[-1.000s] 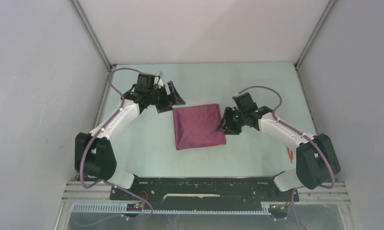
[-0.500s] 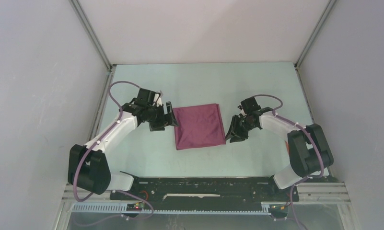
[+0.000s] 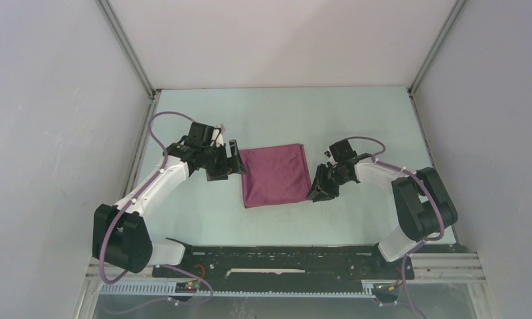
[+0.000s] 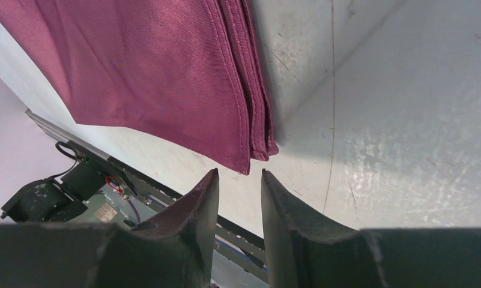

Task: Fold the napkin into a case and place the utensils inside
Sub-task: Pick up the top corner of the square-folded napkin from the center of the board, then fold the top corner of the square-folded napkin at the center of the board.

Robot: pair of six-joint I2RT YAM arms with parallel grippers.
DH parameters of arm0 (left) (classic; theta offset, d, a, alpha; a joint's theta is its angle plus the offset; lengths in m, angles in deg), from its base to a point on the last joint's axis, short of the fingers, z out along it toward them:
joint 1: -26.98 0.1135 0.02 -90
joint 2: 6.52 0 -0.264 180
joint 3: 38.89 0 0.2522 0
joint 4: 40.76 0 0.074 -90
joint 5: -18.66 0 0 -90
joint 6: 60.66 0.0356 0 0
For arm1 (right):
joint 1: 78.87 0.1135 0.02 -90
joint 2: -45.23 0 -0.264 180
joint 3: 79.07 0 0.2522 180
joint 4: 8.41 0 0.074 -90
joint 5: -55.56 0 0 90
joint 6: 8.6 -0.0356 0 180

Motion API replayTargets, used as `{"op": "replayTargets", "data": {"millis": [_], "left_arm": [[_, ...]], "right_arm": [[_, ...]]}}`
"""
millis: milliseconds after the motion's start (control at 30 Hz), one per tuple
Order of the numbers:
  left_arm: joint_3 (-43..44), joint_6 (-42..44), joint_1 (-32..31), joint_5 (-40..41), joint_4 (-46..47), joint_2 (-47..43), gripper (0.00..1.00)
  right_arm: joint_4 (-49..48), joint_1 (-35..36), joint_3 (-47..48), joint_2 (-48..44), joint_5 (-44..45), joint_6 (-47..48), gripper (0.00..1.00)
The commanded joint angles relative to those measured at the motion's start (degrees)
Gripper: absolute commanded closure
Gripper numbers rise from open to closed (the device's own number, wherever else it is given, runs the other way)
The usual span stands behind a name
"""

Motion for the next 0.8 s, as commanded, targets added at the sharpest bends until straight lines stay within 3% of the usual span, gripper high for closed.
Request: {"op": "replayTargets", "data": {"millis": [0,467,767], "left_arm": [[0.98,1.26,-0.06,0.39,0.03,-2.22,0.14],[0.6,1.31,-0.07,0.32,0.32,-2.44,0.14],[-1.19,0.84,-0.11,-0.41,1.4,-2.12,0.14]], "right_arm": [[-2.83,1.08,0.02,0.53,-0.6,-1.7,0.61],[-4.49,1.18,-0.16,2.06,-0.63,-2.59,0.69],[-4.07,1.41,-0.11,0.17,-0.1,-2.72,0.92]]}}
